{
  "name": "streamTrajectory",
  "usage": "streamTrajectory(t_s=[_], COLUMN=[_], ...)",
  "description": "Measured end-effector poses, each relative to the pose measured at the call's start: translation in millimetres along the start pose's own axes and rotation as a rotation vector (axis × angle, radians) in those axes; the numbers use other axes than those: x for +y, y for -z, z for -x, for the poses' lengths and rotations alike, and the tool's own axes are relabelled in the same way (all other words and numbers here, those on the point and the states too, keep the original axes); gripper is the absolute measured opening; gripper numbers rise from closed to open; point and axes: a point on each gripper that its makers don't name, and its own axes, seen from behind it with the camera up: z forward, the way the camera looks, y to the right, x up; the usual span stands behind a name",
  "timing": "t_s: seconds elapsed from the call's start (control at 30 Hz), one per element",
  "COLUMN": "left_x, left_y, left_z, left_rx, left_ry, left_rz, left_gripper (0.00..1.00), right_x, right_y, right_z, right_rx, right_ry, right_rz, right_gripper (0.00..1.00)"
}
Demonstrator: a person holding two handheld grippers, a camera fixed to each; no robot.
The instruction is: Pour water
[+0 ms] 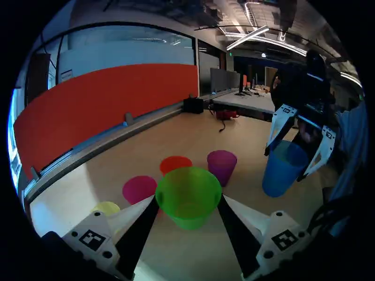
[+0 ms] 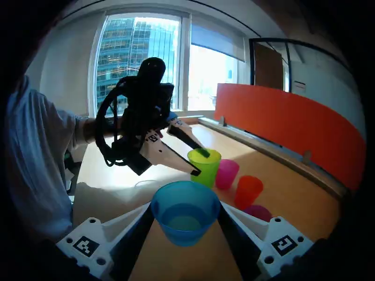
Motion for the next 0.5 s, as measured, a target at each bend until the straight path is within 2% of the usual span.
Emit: streamTrajectory(t_s=[0.5], left_x=[-13.4], left_y=[41.6], left_z=[-43], left_rx=[0.125], left_ry=[0.009], left_rz=[-0.081], left_gripper=[0.87], right_x=[8], right_y=[12.2], right_z=[-39], right_rx=[0.1], right_ry=[-0.038], right_rz=[0.059], right_gripper=[0.92])
